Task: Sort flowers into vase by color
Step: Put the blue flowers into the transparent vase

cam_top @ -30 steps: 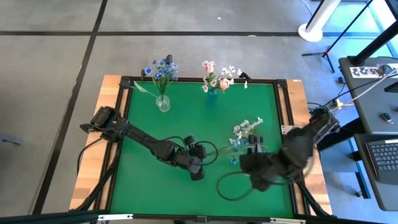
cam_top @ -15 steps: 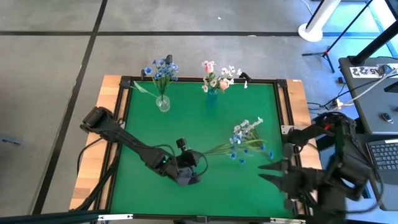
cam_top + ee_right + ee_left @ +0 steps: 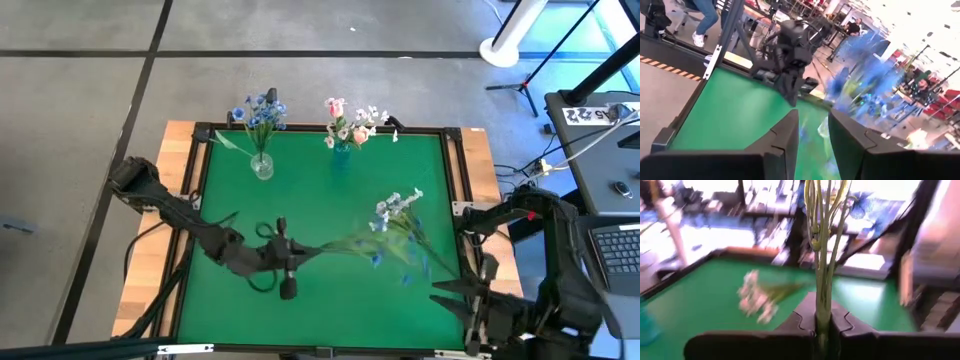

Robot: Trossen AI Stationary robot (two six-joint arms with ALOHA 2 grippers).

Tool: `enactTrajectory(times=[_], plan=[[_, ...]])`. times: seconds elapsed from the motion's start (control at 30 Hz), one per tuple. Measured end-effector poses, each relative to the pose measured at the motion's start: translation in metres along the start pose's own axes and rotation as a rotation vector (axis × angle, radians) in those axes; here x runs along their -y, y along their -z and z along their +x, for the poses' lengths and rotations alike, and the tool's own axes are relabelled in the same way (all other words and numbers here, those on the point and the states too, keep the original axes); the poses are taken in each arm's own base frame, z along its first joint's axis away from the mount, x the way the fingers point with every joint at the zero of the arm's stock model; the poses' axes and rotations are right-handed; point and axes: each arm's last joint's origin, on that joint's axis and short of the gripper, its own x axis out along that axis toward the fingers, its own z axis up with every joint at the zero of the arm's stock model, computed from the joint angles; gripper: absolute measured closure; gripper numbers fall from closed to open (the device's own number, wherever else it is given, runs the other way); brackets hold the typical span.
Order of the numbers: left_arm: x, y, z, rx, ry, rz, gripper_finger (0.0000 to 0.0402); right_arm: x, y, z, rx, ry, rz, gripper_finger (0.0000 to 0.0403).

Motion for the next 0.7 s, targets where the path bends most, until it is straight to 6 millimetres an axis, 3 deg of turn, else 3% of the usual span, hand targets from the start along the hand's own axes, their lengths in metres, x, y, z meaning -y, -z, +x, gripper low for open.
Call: enactTrajectory(times=[0.23,0.37,0.47,0.6,0.7], plan=[[-0.042,0.028,-0.018,0.387,0.26,-0.19,0.0401,-0.032,0.031,0.027,-0.063,0.016,0.038,0.0297],[-0.06,0.039,-0.024,0.461,0.293,-0.254,0.0401,-0.041,0.041,0.048,-0.115,0.019,0.071,0.0297],[-0.063,0.037,-0.025,0.494,0.318,-0.255,0.0401,-0.045,0.042,0.068,-0.165,-0.01,0.101,0.0297],[-0.063,0.032,-0.023,0.521,0.371,-0.225,0.0401,-0.058,0.043,0.107,-0.226,-0.209,0.09,0.0298],[-0.063,0.028,-0.02,0.538,0.407,-0.218,0.0401,-0.071,0.045,0.137,-0.139,-0.549,0.073,0.0298]])
